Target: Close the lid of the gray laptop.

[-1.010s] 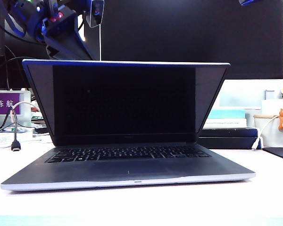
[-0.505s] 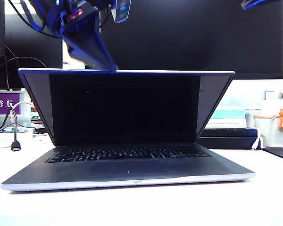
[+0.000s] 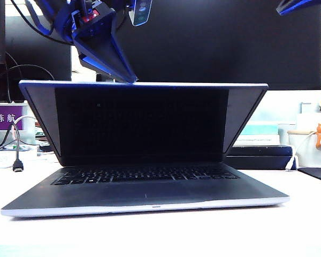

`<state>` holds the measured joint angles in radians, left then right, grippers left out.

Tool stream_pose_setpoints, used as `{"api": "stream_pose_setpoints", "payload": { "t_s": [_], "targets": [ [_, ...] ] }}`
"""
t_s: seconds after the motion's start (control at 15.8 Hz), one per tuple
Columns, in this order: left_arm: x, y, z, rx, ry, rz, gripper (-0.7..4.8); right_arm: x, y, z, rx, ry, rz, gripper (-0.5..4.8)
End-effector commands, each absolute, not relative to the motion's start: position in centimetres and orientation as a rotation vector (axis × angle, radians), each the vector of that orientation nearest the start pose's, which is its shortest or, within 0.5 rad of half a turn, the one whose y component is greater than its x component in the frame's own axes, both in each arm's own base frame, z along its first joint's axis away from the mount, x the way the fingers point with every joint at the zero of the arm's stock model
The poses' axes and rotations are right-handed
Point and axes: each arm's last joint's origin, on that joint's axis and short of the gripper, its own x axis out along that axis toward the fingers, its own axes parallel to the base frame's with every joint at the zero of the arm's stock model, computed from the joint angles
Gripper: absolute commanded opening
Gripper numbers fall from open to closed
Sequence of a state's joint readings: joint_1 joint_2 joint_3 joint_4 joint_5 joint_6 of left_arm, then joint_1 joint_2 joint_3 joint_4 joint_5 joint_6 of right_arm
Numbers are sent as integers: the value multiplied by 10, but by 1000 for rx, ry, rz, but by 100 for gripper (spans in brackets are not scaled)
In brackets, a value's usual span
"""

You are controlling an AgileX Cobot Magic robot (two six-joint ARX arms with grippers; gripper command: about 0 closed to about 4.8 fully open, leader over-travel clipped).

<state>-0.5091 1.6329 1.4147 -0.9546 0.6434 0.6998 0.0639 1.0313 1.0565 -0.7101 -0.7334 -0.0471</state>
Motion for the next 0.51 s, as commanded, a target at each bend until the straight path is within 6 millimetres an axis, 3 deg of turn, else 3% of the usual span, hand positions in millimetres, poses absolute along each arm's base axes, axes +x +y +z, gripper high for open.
{"api": "stream_pose_setpoints", "payload": {
  "t_s": [0.06,0.32,0.51],
  "targets": [
    [267,-173,276,383,863,-1467,55,194,32,341,182,641,786,-6],
    [262,-171,250,367,907,-1475,55,194,32,341,184,645,788,-6],
    [262,-173,249,352,907,-1476,55,194,32,341,184,646,788,-6]
  ]
}}
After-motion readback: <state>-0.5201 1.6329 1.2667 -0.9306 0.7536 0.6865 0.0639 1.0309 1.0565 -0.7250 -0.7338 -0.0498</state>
